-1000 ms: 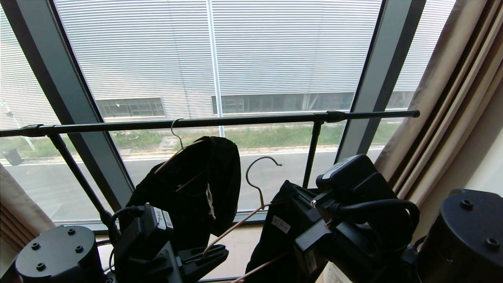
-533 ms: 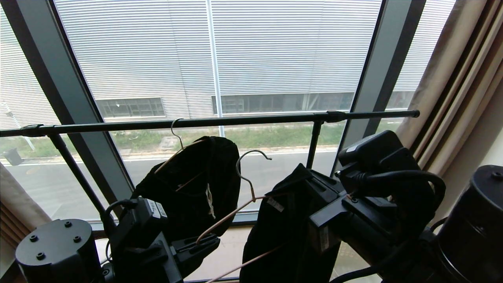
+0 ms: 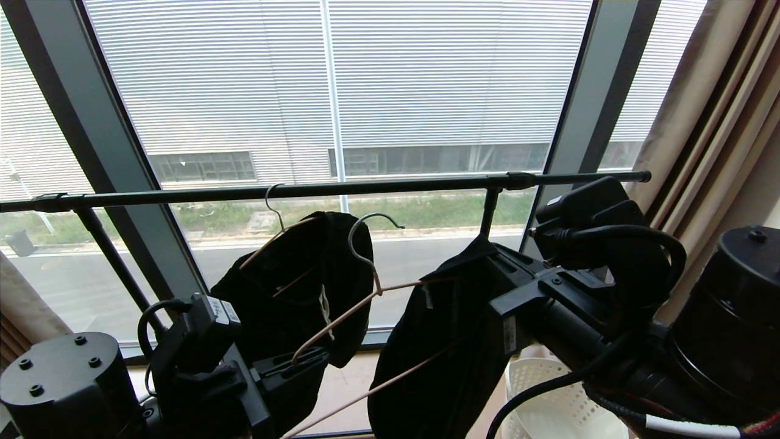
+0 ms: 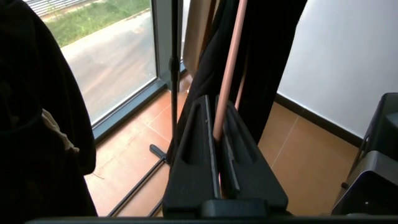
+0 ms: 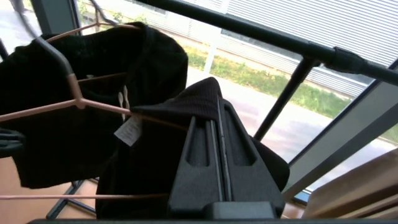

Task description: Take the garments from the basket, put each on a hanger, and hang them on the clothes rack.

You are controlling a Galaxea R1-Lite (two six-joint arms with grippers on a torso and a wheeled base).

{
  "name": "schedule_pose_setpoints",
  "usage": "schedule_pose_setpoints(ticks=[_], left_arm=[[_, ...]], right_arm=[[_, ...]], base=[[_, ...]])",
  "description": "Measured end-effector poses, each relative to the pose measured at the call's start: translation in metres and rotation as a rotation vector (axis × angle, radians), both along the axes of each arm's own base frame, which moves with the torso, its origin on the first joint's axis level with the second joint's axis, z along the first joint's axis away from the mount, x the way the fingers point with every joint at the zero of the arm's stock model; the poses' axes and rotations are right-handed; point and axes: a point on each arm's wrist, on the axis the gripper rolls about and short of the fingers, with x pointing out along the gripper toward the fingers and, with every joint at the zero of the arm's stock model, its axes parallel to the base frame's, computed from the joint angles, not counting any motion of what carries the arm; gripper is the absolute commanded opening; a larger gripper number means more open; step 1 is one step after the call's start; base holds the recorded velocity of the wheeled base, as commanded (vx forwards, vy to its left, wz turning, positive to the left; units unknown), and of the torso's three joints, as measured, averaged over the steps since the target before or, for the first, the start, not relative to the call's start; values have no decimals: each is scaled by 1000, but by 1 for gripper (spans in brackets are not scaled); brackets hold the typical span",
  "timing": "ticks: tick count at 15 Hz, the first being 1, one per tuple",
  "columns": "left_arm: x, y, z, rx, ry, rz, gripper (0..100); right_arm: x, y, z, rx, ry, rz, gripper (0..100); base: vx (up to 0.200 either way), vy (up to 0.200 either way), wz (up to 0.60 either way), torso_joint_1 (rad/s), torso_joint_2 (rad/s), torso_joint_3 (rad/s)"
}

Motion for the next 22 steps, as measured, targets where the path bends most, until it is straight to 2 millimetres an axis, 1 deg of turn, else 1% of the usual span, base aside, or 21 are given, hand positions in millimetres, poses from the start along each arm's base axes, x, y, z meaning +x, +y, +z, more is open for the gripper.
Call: schedule_pose_setpoints(ticks=[4,7,12,17,19,22], left_arm=[[-1,1,3,-10,-12,0,0],[2,3,6,-17,-23,20,0],[8,2,7,-17,-29,55,0],[13,-1,1,2,-7,62,0],[13,-2,-1,6,-2,60,0],[13,-2,-3,11,5,57,0]], right_arm=[[8,0,-1,0,3,-26,0],[8,0,-3,-6,6,-26,0],[-16,18,-13,-26,23,84,0],[-44,46,-23,13,5,208,0],[-48,52,-26,20,2,225,0],[-49,55,-25,40,-7,227,0]], base=[[0,0,0,0,0,0],[0,0,0,0,0,0],[0,0,0,0,0,0],[0,0,0,0,0,0],[0,0,0,0,0,0],[0,0,0,0,0,0]])
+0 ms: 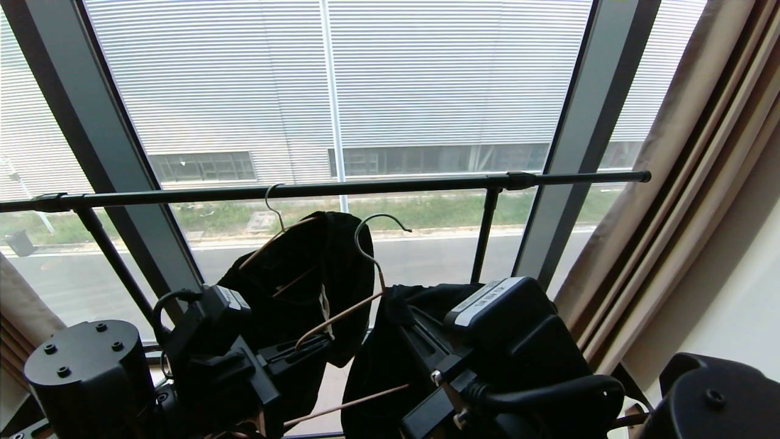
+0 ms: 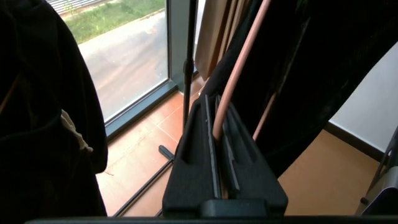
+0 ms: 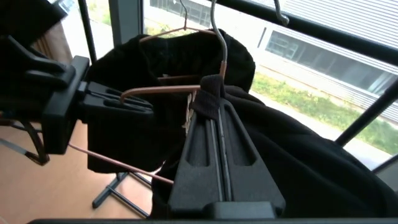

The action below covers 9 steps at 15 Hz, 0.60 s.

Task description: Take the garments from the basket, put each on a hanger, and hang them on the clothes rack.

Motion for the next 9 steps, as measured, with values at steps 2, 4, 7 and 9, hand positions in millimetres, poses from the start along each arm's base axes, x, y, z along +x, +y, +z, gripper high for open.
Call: schedule_pose_setpoints(ticks=[2,4,7,9], left_arm=[[-1,0,0,-4,-7,-1,0],[-2,1,2,-20,-31,0,0],[-4,3,3,-34,-55,-2,0],[-6,3,2,-31,-51,-6,0]], right_arm=[[1,-2,1,4,-3,-13,100],[6,-6,4,11,-7,-38,100],[16,-16,11,27,-18,-96,100],[22,-19,16,43,-24,-123,100]], base=[[0,0,0,0,0,0],[0,0,0,0,0,0],[0,0,0,0,0,0],[0,0,0,0,0,0]])
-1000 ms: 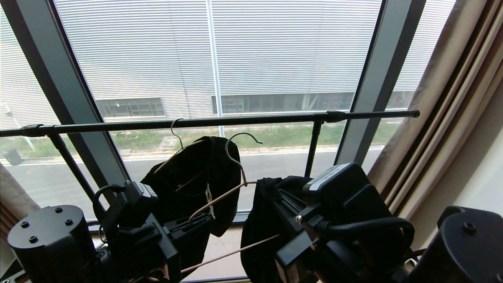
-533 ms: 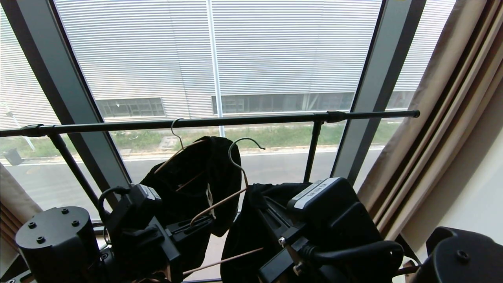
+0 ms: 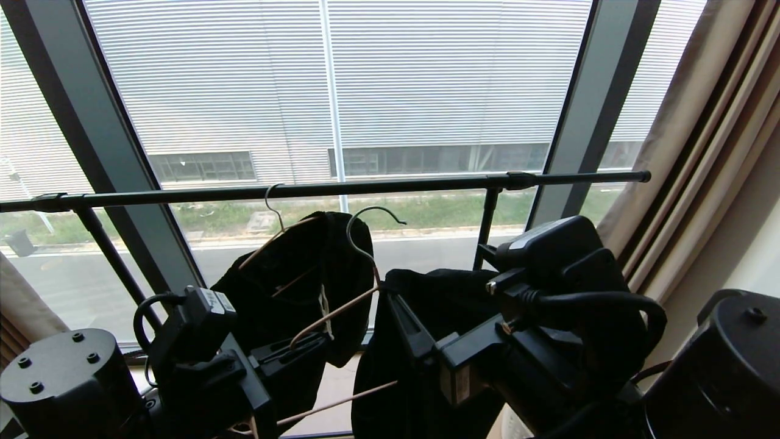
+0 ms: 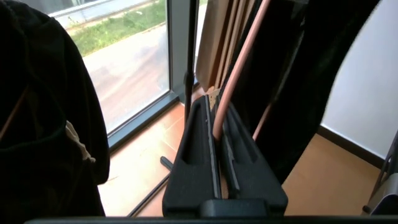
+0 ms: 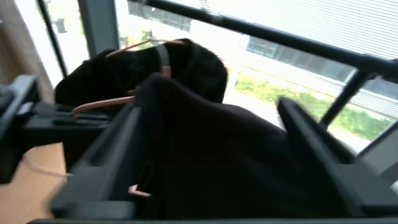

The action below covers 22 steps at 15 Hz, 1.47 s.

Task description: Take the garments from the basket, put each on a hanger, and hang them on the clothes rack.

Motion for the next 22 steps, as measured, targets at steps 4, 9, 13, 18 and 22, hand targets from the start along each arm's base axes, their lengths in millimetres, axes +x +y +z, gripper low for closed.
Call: schedule_pose_setpoints(ticks=[4,9,13,18,22], left_arm=[[-3,-2,-1,2,4,-17,0],[-4,-3,0,-3,-3,-23,0],[-3,-3,2,-14,-14,-19,0],[-1,-3,3,-19,-15,-11,0],[2,0,3,-22,-19,8,0]], right_arm=[[12,-3,3,12,-5,-52,100],[15,2,-6,-12,8,-58,100],[16,3,-9,-21,13,-58,100],[14,1,-9,-27,13,-56,100],[13,0,-10,-35,15,-51,100]], base=[[0,0,0,0,0,0],[0,0,0,0,0,0],[0,0,0,0,0,0],[0,0,0,0,0,0],[0,0,0,0,0,0]])
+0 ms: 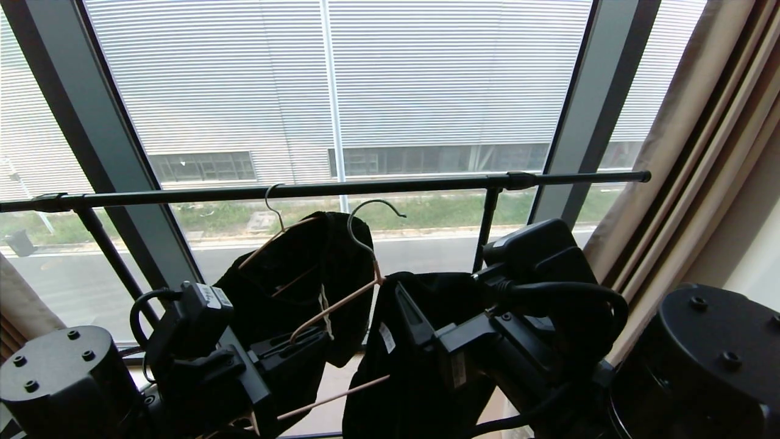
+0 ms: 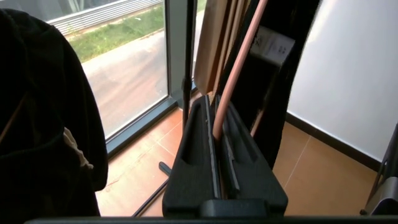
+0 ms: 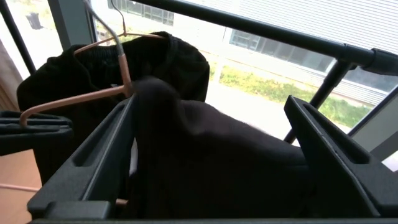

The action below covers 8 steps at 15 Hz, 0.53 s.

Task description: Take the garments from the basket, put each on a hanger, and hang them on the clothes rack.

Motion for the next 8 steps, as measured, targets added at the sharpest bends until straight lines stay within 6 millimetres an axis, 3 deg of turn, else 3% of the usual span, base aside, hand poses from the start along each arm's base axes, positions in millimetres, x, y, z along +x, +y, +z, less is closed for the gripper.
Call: schedule_pose_setpoints(ticks=[6,8], left_arm=[[0,3,-1,0,3,-3,0],[-1,6,-2,4,9,-28,0]], right_arm=[[-4,-9,-2,-32,2,48,100],[-2,-24,1,-72,-14,89,100]], base=[[0,0,0,0,0,0],[0,0,0,0,0,0]])
